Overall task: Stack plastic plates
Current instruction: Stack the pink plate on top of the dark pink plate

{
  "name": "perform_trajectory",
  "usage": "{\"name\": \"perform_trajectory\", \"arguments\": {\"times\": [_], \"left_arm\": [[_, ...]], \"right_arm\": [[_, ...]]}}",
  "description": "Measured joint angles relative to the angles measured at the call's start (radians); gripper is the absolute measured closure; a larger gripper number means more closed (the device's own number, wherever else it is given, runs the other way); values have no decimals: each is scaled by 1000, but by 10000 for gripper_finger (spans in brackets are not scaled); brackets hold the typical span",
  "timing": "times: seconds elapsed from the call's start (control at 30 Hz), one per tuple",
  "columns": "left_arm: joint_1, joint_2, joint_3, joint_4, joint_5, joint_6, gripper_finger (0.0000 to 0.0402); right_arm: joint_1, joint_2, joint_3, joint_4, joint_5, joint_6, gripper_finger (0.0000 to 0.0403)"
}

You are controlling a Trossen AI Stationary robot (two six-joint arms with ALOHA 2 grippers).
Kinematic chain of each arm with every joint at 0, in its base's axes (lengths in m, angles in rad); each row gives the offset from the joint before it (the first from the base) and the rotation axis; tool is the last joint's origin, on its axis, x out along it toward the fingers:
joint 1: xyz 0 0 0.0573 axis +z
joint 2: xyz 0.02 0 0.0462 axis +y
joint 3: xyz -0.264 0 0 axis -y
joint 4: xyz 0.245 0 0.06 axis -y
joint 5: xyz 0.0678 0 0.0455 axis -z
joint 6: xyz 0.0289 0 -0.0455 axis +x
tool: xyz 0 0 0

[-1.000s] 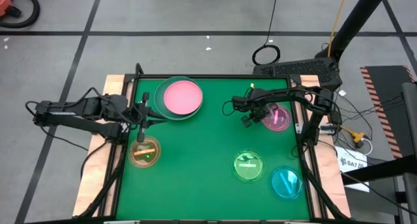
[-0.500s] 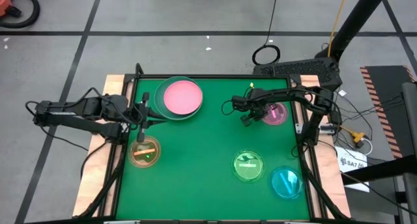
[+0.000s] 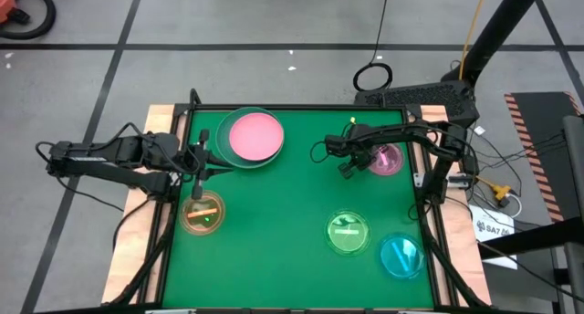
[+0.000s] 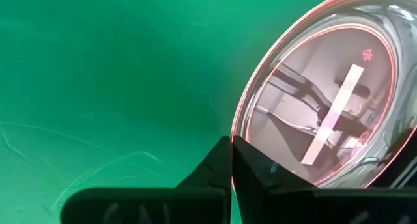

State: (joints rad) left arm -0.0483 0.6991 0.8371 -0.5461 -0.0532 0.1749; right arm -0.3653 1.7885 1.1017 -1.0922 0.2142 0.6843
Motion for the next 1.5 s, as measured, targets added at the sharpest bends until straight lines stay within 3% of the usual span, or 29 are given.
{"name": "perform_trajectory", "arguments": {"times": [0.33, 0.87, 1.5], "left_arm": [[0, 0, 0, 0, 0, 0, 355], [0, 0, 0, -4, 1, 0, 355], [0, 0, 0, 2, 2, 7, 355]], "right_arm": [[13, 0, 144, -86, 102, -51, 403], [50, 0, 403, -114, 201, -277, 403], [93, 8, 570, -57, 232, -448, 403]]}}
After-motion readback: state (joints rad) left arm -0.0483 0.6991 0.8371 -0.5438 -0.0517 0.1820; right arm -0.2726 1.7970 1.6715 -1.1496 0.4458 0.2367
